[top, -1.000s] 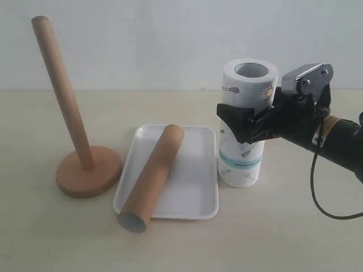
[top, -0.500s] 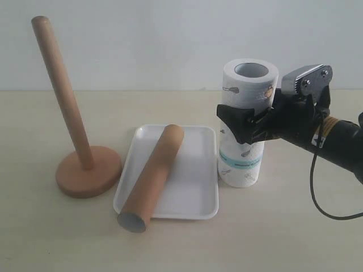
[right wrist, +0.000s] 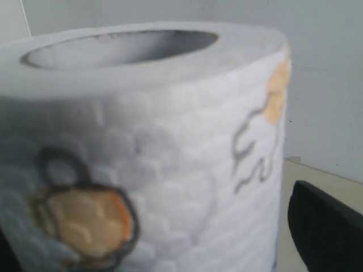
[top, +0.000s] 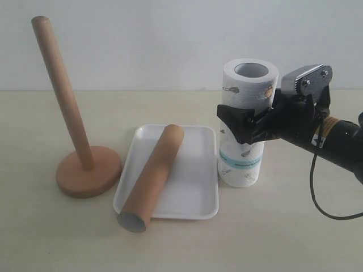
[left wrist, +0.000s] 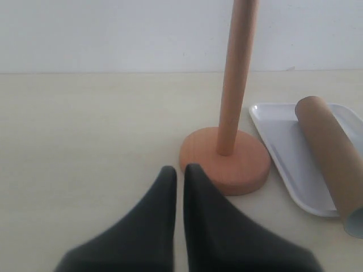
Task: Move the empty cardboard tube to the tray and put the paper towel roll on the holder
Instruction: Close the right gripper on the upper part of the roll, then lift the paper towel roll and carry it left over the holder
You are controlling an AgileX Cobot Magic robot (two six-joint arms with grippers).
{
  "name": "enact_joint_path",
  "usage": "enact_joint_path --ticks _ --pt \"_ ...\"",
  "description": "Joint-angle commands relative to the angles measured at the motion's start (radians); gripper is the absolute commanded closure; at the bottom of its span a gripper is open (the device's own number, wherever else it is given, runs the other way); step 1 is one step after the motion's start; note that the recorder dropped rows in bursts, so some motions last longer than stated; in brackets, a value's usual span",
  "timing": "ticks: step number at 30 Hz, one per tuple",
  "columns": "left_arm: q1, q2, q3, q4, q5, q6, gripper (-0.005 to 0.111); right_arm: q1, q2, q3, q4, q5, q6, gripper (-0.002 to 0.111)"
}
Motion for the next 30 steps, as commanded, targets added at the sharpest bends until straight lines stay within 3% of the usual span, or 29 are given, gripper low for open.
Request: enact_joint_path --ticks 1,6,9,14,18,30 --pt "0.003 -0.003 0.003 -0.006 -0.002 0.005 0.103 0.003 0.000 -0.004 0.004 -0.004 0.001 0.003" --pt "0.003 -0.003 0.003 -0.006 -0.002 0.005 0.103 0.003 0.000 -0.004 0.004 -0.004 0.001 0.004" --pt "0.003 -0.003 0.003 -0.006 -0.002 0.005 0.103 0.003 0.000 -0.004 0.006 -0.004 0.001 0.012" --pt "0.003 -0.003 0.003 -0.006 -0.002 0.005 0.103 0.003 0.000 -0.004 0.003 -0.002 0.007 0.058" --pt "0.003 -0.003 0.003 -0.006 -0.002 0.005 0.103 0.003 0.000 -0.004 0.003 -0.002 0.024 0.106" --pt "0.003 -0.003 0.003 -0.006 -0.002 0.005 0.103 0.003 0.000 -0.004 0.003 0.005 0.033 0.107"
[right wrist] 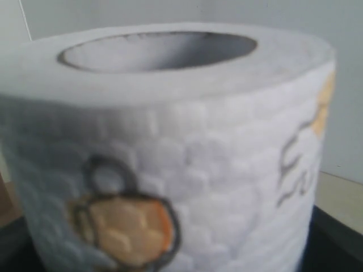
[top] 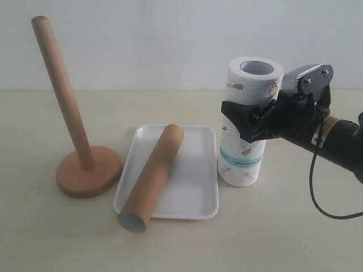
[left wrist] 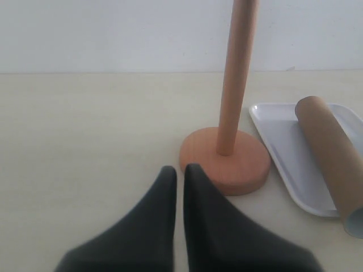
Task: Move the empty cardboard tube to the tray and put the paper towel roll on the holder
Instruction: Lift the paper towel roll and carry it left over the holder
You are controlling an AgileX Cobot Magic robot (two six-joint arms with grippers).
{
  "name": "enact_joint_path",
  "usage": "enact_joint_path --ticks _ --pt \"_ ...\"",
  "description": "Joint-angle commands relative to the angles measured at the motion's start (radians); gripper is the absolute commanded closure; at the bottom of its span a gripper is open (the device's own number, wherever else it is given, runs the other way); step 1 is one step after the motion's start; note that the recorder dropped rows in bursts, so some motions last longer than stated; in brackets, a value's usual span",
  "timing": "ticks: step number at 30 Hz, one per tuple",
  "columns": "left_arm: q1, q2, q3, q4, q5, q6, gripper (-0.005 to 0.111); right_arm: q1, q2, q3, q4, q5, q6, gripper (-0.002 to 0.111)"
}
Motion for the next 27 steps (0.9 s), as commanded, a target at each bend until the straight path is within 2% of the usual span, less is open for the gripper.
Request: enact_joint_path --ticks 1,9,12,19,22,27 --pt "0.003 -0.003 0.003 -0.006 -0.002 0.005 0.103 0.001 0.000 -0.004 0.003 0.017 0.017 0.107" --pt "0.003 -0.003 0.003 -0.006 -0.002 0.005 0.103 0.001 -0.096 -0.004 -0.009 0.001 0.037 0.107" --pt "0.003 -0.003 0.003 -0.006 -0.002 0.005 0.103 0.001 -0.211 -0.004 -0.012 0.099 0.035 0.107" --pt "0.003 -0.003 0.003 -0.006 -0.002 0.005 0.103 0.001 -0.560 -0.004 -0.028 0.533 0.098 0.107" --pt "0.003 -0.003 0.003 -0.006 -0.002 0.005 0.103 0.001 -0.676 -0.004 -0.073 0.605 0.160 0.107" --pt "0.003 -0.003 0.003 -0.006 -0.002 0.005 0.103 0.010 -0.799 -0.004 -0.210 0.604 0.316 0.107"
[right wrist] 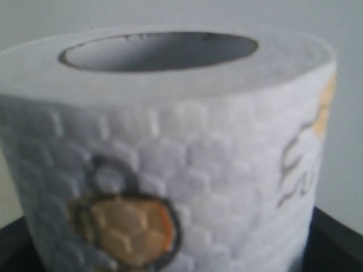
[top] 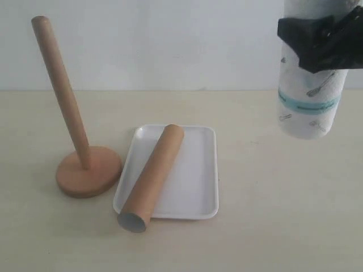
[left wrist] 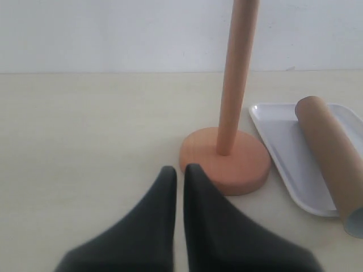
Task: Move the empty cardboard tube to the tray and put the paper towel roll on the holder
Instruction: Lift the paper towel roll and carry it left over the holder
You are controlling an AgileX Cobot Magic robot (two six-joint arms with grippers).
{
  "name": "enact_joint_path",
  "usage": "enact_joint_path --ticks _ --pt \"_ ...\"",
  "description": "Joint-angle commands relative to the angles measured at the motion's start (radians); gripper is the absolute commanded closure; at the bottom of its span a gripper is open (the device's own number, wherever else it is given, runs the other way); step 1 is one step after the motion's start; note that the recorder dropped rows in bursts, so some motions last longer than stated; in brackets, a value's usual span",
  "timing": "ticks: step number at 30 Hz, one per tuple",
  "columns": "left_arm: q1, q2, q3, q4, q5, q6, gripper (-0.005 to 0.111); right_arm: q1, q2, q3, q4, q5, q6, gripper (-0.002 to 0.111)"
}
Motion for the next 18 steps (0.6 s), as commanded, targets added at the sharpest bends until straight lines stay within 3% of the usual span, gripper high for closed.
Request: enact_joint_path --ticks 1,5,8,14,18 --pt "0.003 -0.003 0.003 -0.006 -0.002 0.005 0.103 0.021 -0.091 -0.004 -0.095 -0.014 0.161 0.107" --pt "0.003 -0.003 0.003 -0.006 -0.002 0.005 0.103 0.096 -0.100 -0.008 -0.122 -0.052 0.215 0.107" --pt "0.003 -0.003 0.003 -0.006 -0.002 0.005 0.103 0.243 -0.083 -0.074 -0.122 -0.025 0.236 0.107" --pt "0.003 -0.003 0.003 -0.007 0.000 0.005 0.103 0.588 0.092 -0.399 -0.121 0.275 0.236 0.107" --pt "0.003 -0.003 0.003 -0.007 0.000 0.005 0.103 0.647 0.251 -0.649 -0.107 0.318 0.247 0.109"
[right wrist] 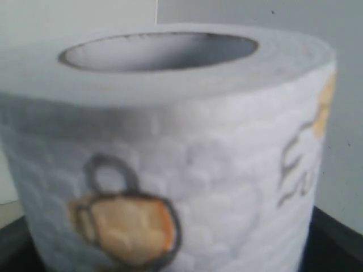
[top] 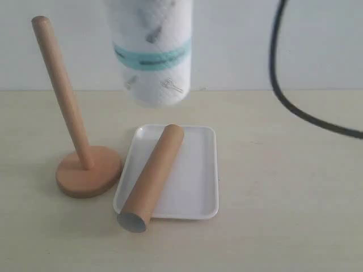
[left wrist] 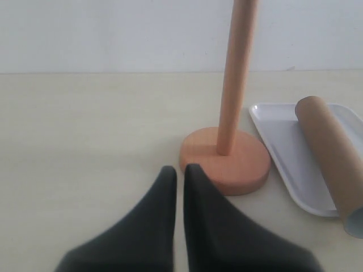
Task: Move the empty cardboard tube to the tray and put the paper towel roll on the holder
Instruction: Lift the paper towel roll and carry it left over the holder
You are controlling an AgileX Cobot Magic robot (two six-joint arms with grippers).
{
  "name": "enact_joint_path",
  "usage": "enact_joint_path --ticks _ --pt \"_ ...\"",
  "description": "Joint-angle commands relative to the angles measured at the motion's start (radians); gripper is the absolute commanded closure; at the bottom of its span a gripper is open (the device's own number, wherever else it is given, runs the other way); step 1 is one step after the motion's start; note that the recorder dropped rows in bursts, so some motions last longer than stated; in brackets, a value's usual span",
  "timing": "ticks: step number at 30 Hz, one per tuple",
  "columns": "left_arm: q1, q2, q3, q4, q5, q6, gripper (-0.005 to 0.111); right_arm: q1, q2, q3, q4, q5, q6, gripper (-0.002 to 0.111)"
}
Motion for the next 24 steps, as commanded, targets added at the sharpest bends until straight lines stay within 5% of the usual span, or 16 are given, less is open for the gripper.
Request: enact_joint_path --ticks 1,10,19,24 --pt "0.003 -0.003 0.003 -0.007 0.000 0.005 0.103 0.025 0.122 -0.235 0.018 0.036 0.036 0.109" --pt "0.003 -0.003 0.003 -0.007 0.000 0.005 0.103 0.056 0.316 -0.602 -0.006 0.057 0.146 0.109" --pt "0.003 -0.003 0.003 -0.003 0.000 0.005 0.103 0.127 0.597 -1.068 0.066 0.432 0.073 0.109" --pt "0.003 -0.003 0.003 -0.003 0.000 0.005 0.103 0.127 0.679 -1.187 0.453 0.541 -0.327 0.109"
